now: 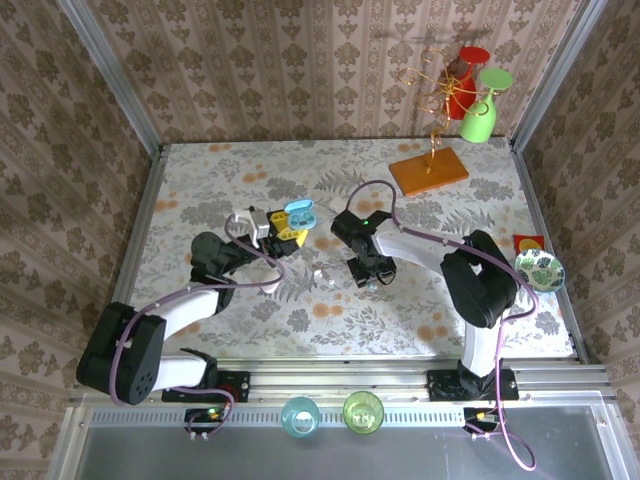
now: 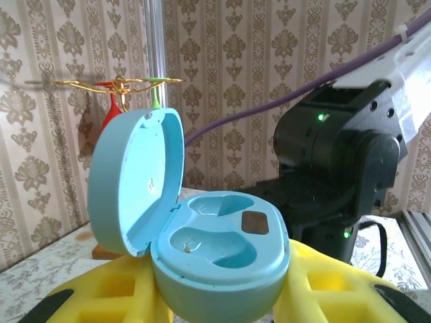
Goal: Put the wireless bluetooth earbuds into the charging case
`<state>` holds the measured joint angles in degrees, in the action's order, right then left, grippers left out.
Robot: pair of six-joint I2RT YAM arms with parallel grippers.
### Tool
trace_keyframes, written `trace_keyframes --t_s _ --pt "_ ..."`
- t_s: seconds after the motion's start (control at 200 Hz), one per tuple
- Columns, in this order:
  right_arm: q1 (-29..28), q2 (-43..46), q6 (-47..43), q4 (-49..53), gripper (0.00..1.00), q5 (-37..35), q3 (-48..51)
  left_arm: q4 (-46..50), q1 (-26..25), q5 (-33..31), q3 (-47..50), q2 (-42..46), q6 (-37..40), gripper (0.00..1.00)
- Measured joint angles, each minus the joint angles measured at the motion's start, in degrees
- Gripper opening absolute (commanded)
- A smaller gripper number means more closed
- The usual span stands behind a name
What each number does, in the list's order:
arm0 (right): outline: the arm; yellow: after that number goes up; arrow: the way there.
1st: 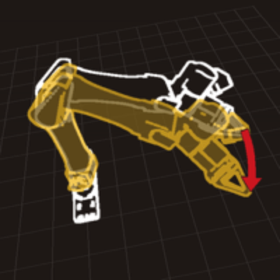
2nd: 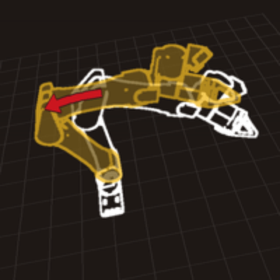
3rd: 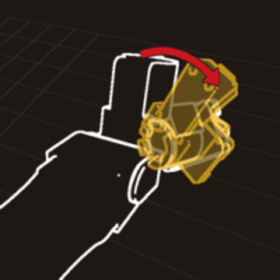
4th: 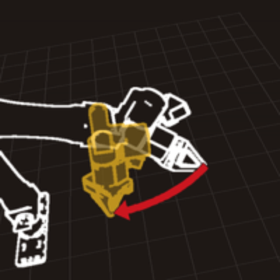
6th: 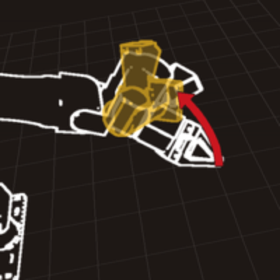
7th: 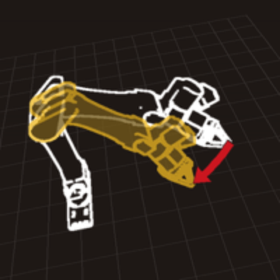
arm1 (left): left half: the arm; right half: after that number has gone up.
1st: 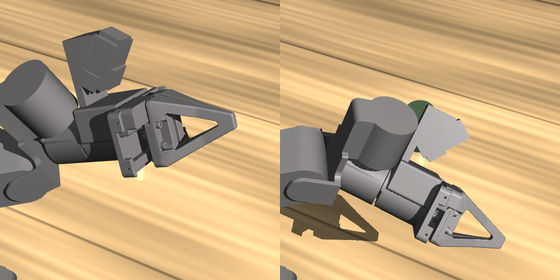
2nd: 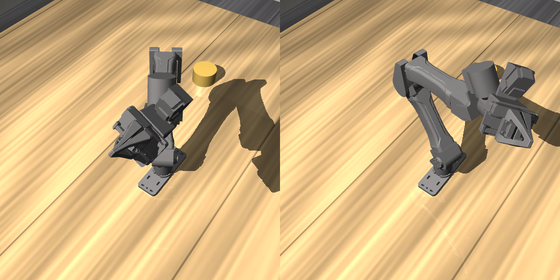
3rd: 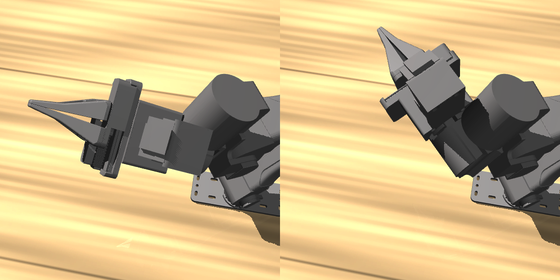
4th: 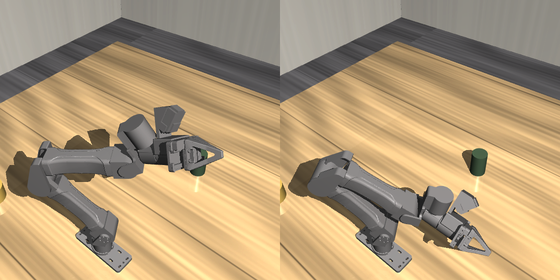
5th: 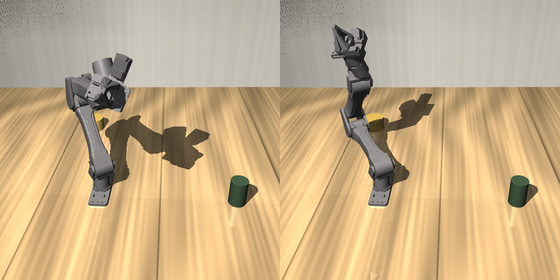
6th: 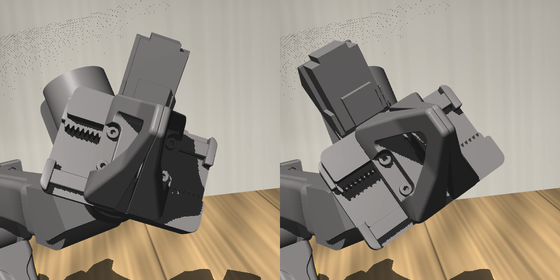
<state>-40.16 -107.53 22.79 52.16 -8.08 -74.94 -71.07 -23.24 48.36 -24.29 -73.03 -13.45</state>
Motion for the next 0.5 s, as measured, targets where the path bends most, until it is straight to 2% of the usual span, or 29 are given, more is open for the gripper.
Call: trace_keyframes --t_s 0.5 --pt "-6.36 -7.28 1.88 6.19 0.35 -10.99 -4.74 5.55 6.10 -1.75 1.11 7.02 1.33 0.31"
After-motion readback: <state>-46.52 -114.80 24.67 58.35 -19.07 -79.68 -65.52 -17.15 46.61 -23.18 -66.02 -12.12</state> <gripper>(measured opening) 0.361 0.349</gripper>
